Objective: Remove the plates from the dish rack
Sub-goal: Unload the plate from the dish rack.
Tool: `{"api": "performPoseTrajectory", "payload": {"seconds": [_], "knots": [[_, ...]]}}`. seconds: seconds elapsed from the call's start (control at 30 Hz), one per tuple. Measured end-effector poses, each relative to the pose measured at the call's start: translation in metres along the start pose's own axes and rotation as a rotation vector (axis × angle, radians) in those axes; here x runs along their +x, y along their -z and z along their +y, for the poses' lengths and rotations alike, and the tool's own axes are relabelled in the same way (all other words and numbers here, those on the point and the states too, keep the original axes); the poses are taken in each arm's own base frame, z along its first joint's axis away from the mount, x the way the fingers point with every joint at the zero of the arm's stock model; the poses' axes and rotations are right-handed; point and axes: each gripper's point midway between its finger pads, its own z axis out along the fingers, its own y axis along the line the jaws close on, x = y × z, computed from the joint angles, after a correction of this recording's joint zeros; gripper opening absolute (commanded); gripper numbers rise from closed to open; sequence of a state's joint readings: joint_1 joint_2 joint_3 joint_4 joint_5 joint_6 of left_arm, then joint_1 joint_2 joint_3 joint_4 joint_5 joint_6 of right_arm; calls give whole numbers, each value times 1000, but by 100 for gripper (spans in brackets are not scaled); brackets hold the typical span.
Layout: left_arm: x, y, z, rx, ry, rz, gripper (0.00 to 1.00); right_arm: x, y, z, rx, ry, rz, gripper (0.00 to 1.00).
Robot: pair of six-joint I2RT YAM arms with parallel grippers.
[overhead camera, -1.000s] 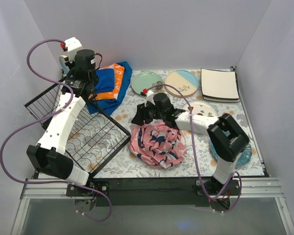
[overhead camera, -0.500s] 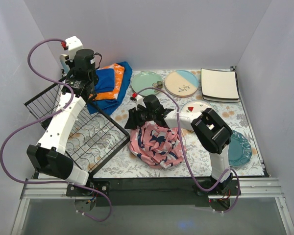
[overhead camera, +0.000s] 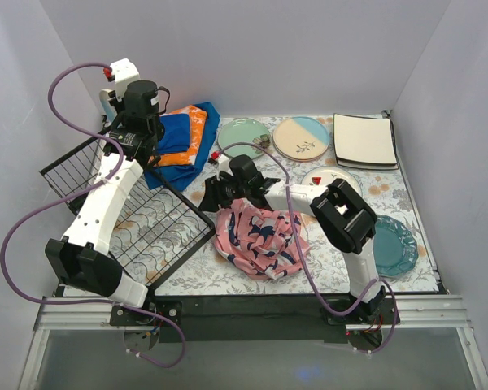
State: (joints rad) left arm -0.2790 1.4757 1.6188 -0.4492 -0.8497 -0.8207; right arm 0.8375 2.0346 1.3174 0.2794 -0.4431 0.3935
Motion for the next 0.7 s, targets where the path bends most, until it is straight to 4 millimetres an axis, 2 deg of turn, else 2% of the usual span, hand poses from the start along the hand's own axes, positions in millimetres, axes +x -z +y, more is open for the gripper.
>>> {"api": "performPoseTrajectory", "payload": {"seconds": [0.1, 0.27, 0.37, 0.47, 0.6, 0.63, 0.7], "knots": [[0, 0, 0, 1, -1, -1, 0, 5, -13, 2, -10, 9, 17, 56], [-1, 0, -1, 2, -1, -3, 0, 29, -25, -5, 9, -17, 83, 49], [-1, 0, -1, 4, -2, -3, 0, 26, -28, -3, 17, -7, 85, 43], [-1, 1, -2, 7, -3, -4, 0, 25, -32, -1, 17, 0, 94, 31], [-2, 1, -2, 7, -10, -7, 0, 16, -37, -3, 61, 16, 86, 6], [-3, 1, -1, 3, -5, -13, 0, 10, -38, -8, 97, 24, 70, 3], [-6, 0, 2, -17, -2, -23, 0, 2, -39, -15, 139, 47, 44, 1]]}}
